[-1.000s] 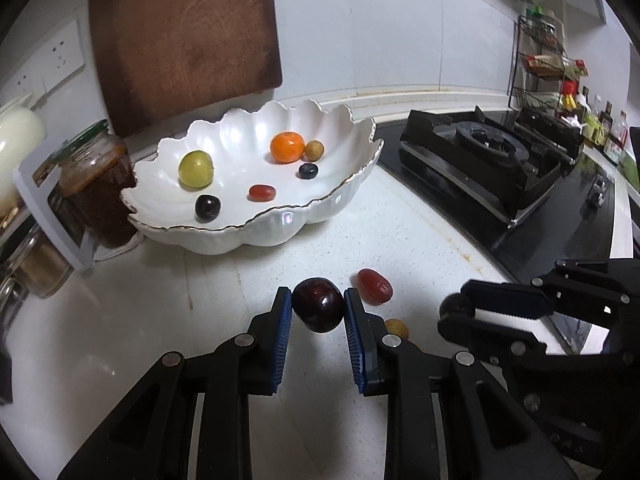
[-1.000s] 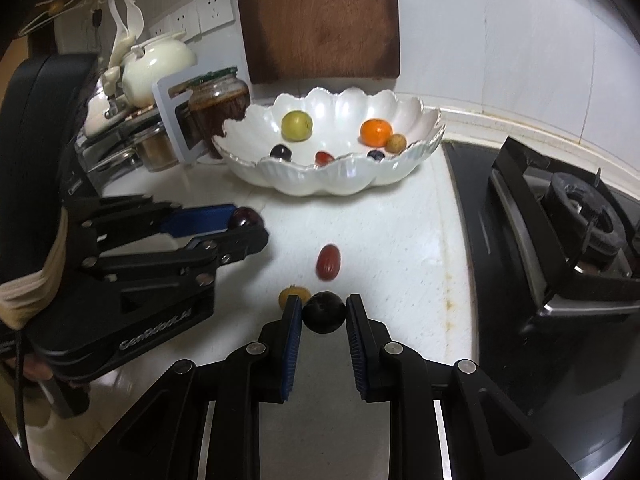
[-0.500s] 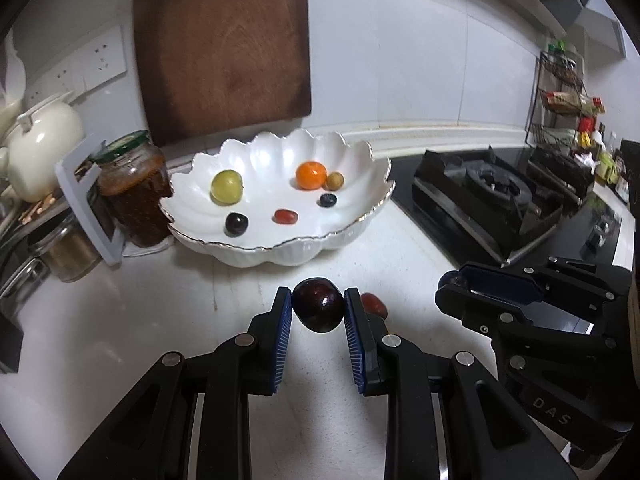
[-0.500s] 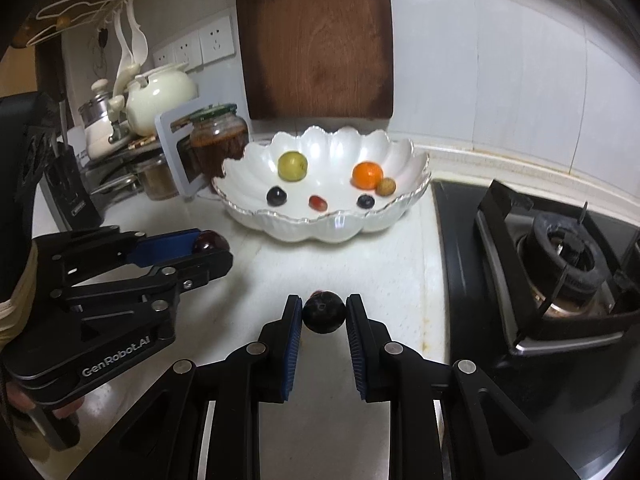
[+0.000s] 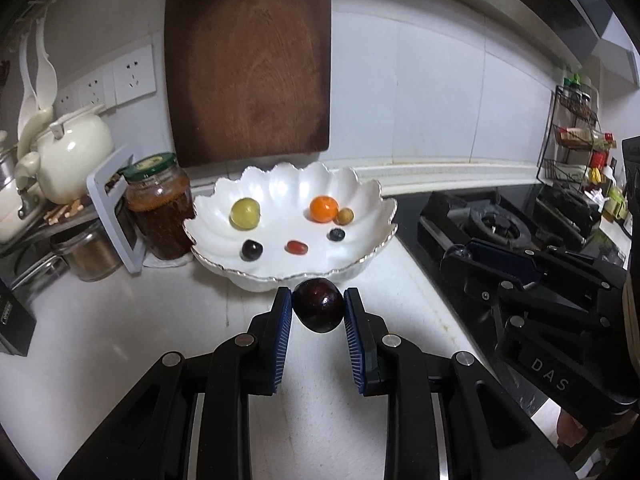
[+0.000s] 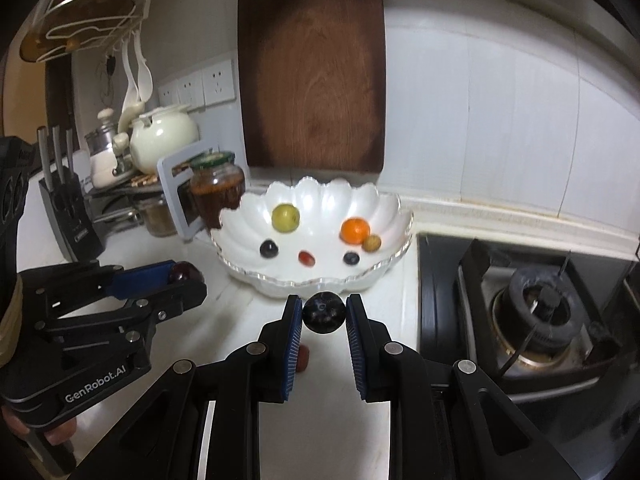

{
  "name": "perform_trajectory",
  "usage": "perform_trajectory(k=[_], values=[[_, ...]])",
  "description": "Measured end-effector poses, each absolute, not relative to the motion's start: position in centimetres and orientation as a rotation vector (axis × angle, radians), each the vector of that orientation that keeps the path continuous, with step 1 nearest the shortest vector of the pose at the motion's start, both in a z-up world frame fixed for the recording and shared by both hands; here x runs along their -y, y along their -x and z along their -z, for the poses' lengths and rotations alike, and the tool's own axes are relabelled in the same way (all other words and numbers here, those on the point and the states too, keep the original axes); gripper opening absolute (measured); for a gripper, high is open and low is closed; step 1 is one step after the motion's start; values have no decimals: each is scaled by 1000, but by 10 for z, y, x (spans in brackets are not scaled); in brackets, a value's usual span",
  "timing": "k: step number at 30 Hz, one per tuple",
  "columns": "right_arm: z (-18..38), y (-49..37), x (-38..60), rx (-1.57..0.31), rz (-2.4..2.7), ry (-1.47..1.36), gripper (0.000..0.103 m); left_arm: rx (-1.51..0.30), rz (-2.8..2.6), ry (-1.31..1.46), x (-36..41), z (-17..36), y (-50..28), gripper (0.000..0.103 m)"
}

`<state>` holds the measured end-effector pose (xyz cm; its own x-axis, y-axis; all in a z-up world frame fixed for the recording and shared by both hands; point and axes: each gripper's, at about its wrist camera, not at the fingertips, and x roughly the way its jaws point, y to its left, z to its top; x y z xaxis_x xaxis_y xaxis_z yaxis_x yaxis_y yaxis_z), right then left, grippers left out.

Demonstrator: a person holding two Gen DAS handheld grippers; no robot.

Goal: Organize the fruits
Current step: 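Carry the plum with the left tool and berry with the right tool over the bowl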

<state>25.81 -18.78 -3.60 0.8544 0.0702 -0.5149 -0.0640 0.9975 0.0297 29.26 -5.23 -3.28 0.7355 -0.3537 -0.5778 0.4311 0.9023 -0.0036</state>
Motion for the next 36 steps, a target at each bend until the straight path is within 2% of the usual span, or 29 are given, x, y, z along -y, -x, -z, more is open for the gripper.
perform_trajectory(k=[21, 36], values=[[-6, -278, 197, -405, -78, 36, 24, -491, 328, -74, 53, -7, -297, 27], [-13, -314, 198, -402, -61, 50, 24, -440, 289, -52, 54, -26, -324, 27]])
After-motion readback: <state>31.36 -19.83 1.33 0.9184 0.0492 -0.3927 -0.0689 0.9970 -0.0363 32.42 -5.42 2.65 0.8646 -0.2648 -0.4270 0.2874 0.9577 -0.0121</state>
